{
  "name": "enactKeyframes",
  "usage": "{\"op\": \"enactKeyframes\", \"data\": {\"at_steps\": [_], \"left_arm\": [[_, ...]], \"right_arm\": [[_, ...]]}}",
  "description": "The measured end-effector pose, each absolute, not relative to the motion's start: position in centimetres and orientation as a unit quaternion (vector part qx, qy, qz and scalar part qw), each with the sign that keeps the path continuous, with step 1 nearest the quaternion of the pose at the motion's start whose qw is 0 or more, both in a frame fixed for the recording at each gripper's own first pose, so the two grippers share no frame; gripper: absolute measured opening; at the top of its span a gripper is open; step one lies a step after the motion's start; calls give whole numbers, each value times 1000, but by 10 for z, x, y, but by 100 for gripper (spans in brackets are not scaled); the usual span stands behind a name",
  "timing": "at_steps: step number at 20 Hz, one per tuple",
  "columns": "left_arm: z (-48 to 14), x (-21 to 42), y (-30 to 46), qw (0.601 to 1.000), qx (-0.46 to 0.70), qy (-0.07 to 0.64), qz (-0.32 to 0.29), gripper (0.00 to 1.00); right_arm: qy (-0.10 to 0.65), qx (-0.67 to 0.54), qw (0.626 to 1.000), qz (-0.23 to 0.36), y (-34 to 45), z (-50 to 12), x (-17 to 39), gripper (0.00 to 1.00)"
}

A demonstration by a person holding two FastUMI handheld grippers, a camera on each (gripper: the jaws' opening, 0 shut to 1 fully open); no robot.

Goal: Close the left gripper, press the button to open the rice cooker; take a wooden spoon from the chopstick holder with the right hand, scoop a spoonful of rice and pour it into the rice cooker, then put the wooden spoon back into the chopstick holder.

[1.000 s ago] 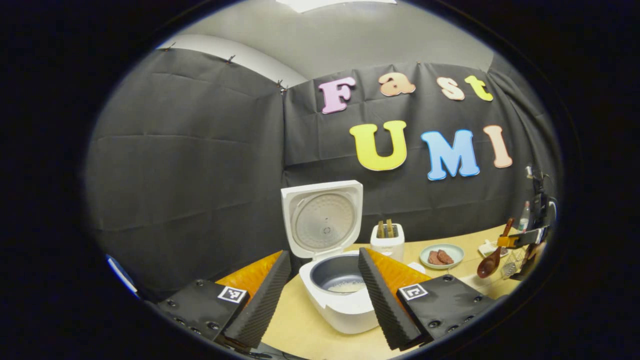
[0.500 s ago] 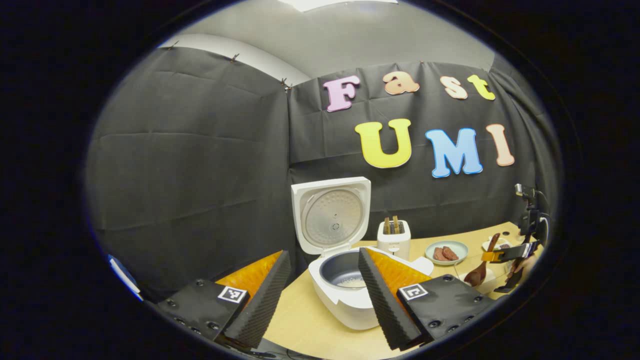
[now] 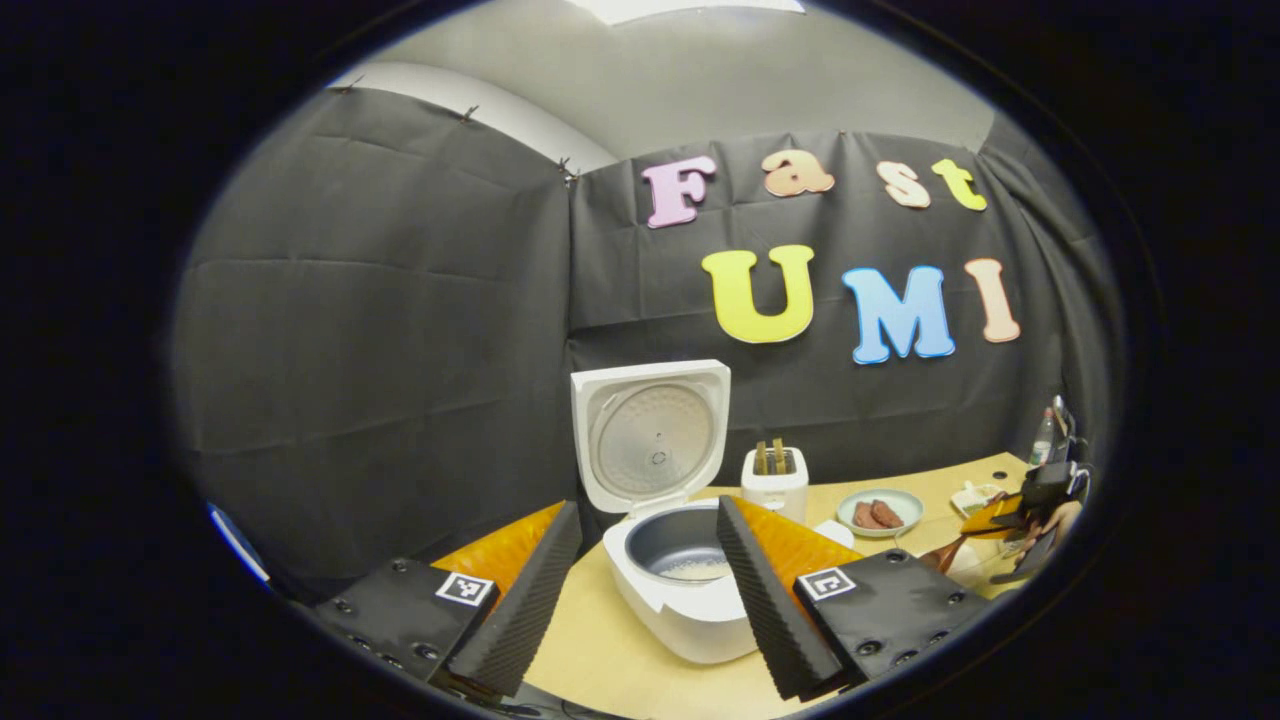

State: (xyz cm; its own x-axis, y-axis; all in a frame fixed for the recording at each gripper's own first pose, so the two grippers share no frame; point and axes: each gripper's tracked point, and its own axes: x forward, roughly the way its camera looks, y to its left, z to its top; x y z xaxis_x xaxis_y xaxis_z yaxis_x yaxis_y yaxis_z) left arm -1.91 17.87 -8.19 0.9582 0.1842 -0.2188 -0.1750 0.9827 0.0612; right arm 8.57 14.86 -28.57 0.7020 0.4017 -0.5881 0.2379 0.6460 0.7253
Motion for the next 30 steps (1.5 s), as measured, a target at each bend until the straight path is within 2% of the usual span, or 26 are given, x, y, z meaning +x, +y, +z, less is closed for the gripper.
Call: {"op": "enactKeyframes", "data": {"at_steps": [2,5,13,14,17,18,22,23,24,25,30], "left_arm": [[-83,-18,174,990,20,113,85,92],[-84,-17,170,990,17,113,79,91],[-80,-19,170,992,15,102,73,92],[-80,-21,174,992,14,102,74,95],[-83,-27,189,991,9,106,84,95],[-85,-28,191,990,6,107,88,99],[-94,-39,213,988,2,114,106,99],[-96,-42,218,987,0,116,110,95],[-97,-45,224,986,0,117,115,95],[-98,-48,231,986,-1,118,121,95],[-109,-66,263,980,-11,127,153,99]], "right_arm": [[375,453,808,43,136,-285,85,14],[360,467,807,43,121,-276,85,15],[321,522,785,95,143,-203,95,15],[317,523,784,104,150,-194,97,15],[308,525,783,128,174,-170,102,15],[307,523,783,137,182,-163,103,15],[311,512,782,172,226,-143,108,15],[311,512,780,180,237,-139,111,14],[312,511,779,185,247,-136,113,19],[313,508,779,191,258,-135,115,15],[313,486,784,226,313,-121,118,15]]}}
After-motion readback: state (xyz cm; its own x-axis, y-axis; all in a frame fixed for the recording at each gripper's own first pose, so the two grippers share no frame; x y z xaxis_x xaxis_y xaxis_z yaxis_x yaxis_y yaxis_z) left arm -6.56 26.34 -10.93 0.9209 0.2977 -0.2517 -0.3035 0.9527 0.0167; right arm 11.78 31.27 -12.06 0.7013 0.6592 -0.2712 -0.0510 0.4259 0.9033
